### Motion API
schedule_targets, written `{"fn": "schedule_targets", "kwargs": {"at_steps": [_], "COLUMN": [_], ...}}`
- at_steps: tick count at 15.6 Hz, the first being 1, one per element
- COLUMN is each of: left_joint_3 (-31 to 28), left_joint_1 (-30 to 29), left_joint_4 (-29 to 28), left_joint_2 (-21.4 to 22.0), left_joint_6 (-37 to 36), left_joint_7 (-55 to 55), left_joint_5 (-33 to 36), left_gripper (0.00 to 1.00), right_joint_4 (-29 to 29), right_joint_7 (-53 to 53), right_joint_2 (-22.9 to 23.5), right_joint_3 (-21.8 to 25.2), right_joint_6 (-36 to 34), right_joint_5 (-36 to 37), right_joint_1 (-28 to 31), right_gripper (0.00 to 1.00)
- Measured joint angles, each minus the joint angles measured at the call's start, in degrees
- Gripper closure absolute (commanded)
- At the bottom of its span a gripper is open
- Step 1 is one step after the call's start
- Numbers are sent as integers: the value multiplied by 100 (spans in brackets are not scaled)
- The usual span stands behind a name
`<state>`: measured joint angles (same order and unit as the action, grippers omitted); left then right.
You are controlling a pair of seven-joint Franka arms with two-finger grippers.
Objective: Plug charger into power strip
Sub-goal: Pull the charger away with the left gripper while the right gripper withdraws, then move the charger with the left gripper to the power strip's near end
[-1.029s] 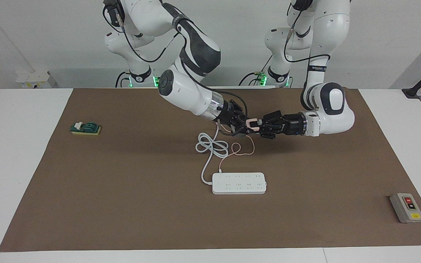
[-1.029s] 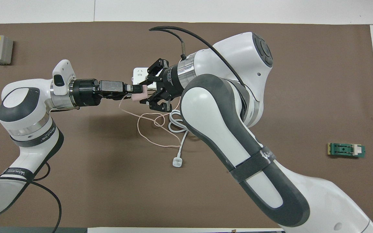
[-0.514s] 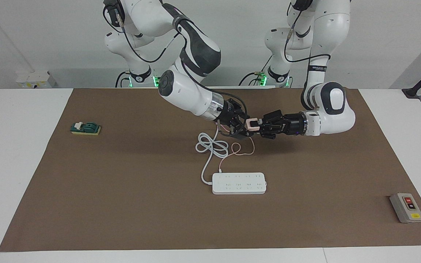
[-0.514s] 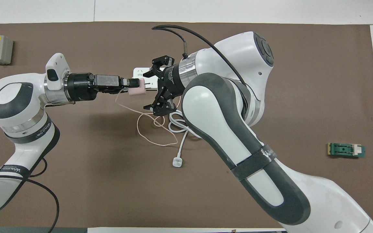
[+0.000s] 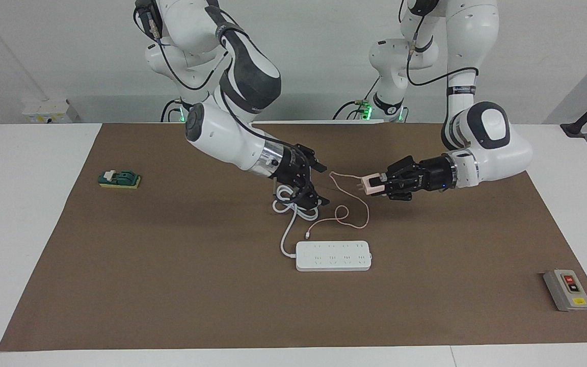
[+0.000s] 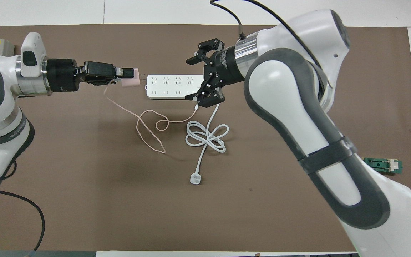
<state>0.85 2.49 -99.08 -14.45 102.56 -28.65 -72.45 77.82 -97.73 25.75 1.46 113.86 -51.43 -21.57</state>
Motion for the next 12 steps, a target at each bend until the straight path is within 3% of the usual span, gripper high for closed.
{"fn": "schedule_targets", "kwargs": {"at_steps": [3, 7, 10, 12], "left_joint_3": [-48, -59, -19, -1], "left_joint_1": [-1, -45, -43, -41], "left_joint_4": [550, 1224, 1615, 1740], "left_joint_2": [52, 108, 114, 139], "left_joint_6": [92, -241, -882, -1124], "left_joint_7": [952, 2175, 2970, 3217], "left_joint_5": [1349, 3144, 4246, 4633], "left_gripper": [100, 100, 100, 100], "right_joint_4": [-114, -325, -381, -392], "right_joint_7": [0, 155, 924, 1653], "right_joint_2": [-84, -186, -262, -312], "right_joint_3": [44, 47, 49, 50], "right_joint_6": [-313, -704, -989, -1176], "right_joint_5": [117, 872, 1389, 1732], "right_joint_1": [449, 897, 1039, 1133], "right_gripper": [0, 0, 0, 0]}}
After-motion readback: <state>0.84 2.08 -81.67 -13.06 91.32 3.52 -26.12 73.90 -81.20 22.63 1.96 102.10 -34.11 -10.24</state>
